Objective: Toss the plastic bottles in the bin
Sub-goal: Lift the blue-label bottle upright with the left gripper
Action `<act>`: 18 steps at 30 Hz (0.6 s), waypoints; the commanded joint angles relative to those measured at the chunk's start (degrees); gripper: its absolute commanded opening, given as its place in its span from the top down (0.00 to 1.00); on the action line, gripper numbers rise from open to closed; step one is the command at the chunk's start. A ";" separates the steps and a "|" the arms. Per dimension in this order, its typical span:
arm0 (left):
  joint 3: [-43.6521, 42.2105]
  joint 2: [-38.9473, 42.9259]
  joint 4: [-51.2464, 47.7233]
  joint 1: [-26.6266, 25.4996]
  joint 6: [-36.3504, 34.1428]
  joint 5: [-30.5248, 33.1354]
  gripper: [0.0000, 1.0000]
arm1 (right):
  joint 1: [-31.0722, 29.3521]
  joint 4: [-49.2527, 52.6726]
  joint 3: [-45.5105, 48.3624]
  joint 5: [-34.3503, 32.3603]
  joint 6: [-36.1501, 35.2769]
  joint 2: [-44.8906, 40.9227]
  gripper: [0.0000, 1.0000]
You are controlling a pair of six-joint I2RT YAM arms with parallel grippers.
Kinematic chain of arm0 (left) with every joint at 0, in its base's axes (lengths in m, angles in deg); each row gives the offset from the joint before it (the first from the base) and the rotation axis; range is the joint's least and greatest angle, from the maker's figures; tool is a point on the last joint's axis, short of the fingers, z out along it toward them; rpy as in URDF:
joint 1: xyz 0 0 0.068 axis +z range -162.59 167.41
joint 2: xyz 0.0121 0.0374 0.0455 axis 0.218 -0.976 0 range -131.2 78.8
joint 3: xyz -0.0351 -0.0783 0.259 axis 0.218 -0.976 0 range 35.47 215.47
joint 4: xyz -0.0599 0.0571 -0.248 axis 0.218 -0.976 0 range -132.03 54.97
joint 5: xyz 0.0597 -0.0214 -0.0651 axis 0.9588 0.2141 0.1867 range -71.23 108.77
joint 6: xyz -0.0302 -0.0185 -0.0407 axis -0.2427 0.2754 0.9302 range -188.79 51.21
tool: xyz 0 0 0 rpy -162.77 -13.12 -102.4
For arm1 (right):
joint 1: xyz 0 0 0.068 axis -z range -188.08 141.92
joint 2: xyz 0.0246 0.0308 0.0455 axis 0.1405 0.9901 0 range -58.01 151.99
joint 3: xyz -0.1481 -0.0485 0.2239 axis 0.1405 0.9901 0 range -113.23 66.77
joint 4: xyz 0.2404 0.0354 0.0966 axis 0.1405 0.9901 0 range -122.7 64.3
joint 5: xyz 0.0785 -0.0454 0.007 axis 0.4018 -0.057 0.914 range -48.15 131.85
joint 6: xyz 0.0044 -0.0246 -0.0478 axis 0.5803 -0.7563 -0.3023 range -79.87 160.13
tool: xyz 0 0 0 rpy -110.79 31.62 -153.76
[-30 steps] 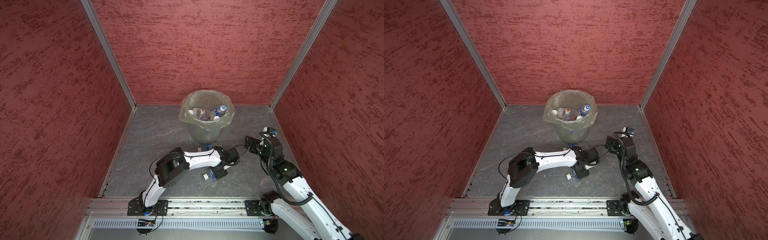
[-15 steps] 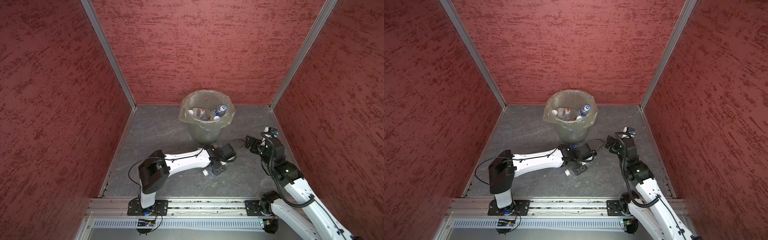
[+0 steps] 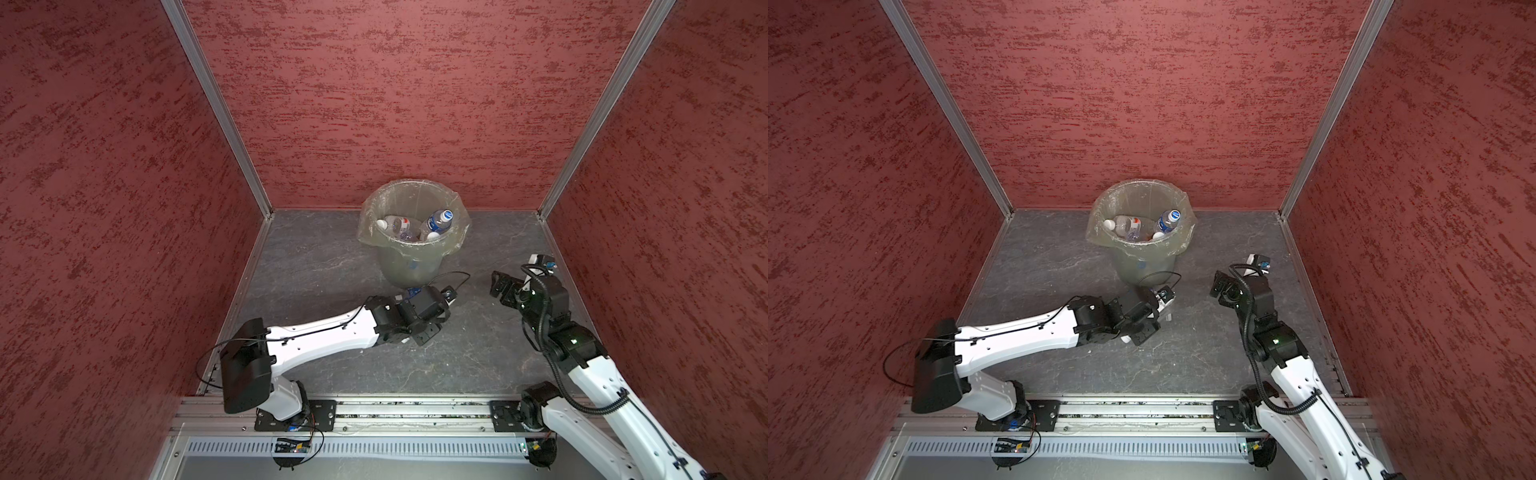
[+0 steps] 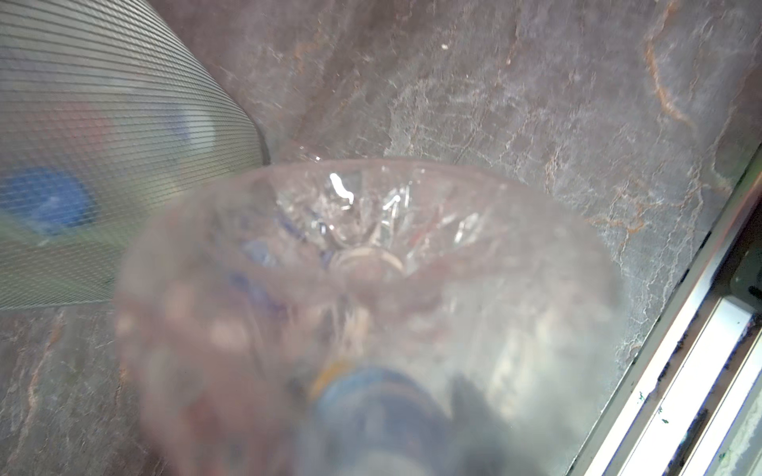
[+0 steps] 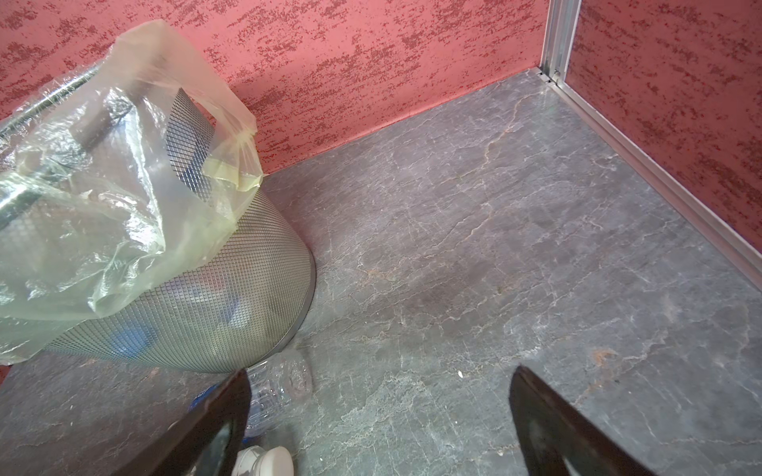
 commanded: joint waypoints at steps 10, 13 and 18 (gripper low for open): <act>-13.11 24.69 12.04 -3.37 6.18 19.34 0.49 | 0.50 0.21 -0.81 0.30 0.45 0.48 0.02; -15.78 30.52 13.29 -5.68 6.53 24.56 0.49 | 0.54 0.07 -0.89 0.52 0.39 1.01 0.02; -18.66 38.90 15.90 -13.74 4.49 36.17 0.49 | 0.50 -0.08 -1.28 1.17 0.22 1.75 0.02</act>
